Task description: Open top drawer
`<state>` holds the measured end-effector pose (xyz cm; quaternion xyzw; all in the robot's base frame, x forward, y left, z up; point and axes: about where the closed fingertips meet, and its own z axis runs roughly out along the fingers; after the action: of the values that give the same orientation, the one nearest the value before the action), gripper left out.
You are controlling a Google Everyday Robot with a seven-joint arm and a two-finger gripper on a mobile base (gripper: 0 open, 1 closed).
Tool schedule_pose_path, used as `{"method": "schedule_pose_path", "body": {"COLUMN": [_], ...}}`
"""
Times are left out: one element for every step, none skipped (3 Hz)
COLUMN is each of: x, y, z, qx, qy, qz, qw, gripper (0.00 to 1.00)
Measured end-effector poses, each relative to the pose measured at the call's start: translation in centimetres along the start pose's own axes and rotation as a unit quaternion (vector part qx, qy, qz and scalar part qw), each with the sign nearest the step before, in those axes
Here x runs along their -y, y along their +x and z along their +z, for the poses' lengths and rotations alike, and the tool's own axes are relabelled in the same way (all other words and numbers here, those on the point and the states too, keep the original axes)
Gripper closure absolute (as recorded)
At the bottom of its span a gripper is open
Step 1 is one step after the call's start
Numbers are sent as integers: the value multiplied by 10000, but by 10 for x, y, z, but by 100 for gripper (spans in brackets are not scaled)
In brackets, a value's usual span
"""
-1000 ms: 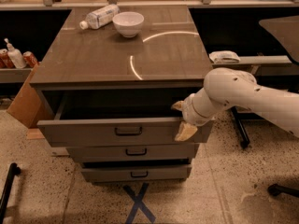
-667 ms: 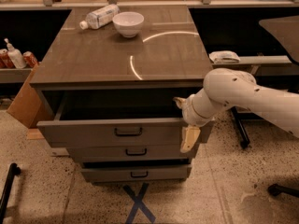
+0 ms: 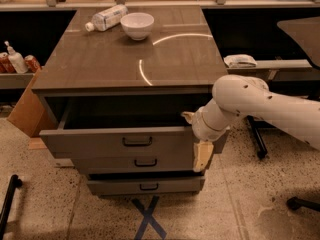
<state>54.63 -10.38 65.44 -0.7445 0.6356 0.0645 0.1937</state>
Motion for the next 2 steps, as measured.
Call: {"method": "schedule_pose_path", "body": {"x": [-22,-32], "y": [-6,-12], "z": [0,-5], "qx": [-37,-87], "qy": [-321,-419], "qz": [3,-35], "qw": [9995,9991], "gripper": [26,50]}}
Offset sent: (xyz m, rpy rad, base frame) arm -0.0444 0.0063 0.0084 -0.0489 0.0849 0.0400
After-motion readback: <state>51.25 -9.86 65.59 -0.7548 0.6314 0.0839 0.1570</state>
